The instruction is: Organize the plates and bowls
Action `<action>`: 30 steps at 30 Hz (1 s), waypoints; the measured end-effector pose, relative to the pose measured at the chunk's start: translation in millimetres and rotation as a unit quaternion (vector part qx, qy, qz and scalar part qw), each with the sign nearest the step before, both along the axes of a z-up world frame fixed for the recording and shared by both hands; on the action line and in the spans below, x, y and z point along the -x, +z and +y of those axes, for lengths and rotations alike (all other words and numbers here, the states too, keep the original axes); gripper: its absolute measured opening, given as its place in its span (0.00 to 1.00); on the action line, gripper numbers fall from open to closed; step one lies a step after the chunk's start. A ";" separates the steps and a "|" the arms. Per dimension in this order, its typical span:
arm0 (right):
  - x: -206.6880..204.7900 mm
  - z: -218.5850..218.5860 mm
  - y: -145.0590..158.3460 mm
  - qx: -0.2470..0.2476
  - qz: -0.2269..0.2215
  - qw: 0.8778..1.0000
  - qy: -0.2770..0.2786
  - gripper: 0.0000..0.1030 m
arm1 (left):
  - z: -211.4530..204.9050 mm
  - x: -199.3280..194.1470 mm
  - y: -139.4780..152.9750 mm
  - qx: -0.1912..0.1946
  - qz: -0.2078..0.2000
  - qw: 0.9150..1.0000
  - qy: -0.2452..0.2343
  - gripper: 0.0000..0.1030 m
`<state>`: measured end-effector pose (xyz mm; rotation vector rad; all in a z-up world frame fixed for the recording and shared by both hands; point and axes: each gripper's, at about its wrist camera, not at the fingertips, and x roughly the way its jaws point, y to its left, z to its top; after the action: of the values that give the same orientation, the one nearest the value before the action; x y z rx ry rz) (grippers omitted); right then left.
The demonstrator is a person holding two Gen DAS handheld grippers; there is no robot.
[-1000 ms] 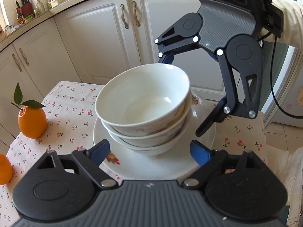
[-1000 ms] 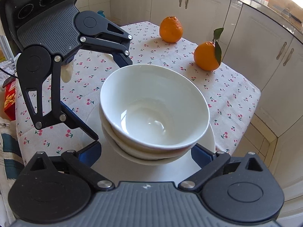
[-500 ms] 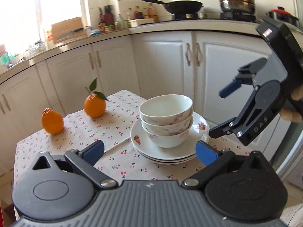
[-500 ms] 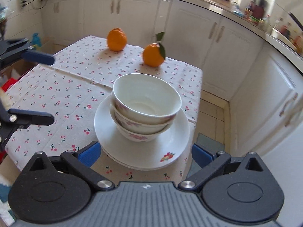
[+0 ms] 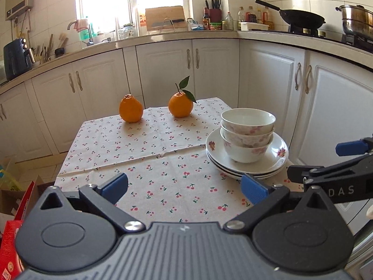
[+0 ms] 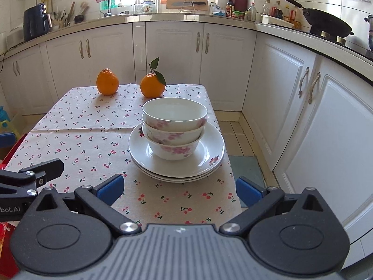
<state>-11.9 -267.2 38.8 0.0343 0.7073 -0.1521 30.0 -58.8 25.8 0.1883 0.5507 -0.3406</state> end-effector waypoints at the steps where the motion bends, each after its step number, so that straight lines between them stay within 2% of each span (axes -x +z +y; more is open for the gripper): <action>1: 1.4 1.0 0.3 -0.001 -0.001 1.000 -0.004 1.00 | 0.1 3.2 -0.3 0.002 0.000 1.000 0.010 0.99; 9: -0.4 5.1 1.1 0.005 -0.011 1.000 -0.018 1.00 | -1.0 3.8 -3.1 -0.003 0.004 0.999 0.049 0.99; 30: -2.9 9.6 1.3 0.012 -0.010 1.000 -0.020 1.00 | 2.3 0.6 -4.0 0.003 0.015 0.998 0.064 0.99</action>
<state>-9.0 -257.7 40.1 0.0271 0.6859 -0.1983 29.5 -56.6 21.8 0.1418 0.5879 -0.2202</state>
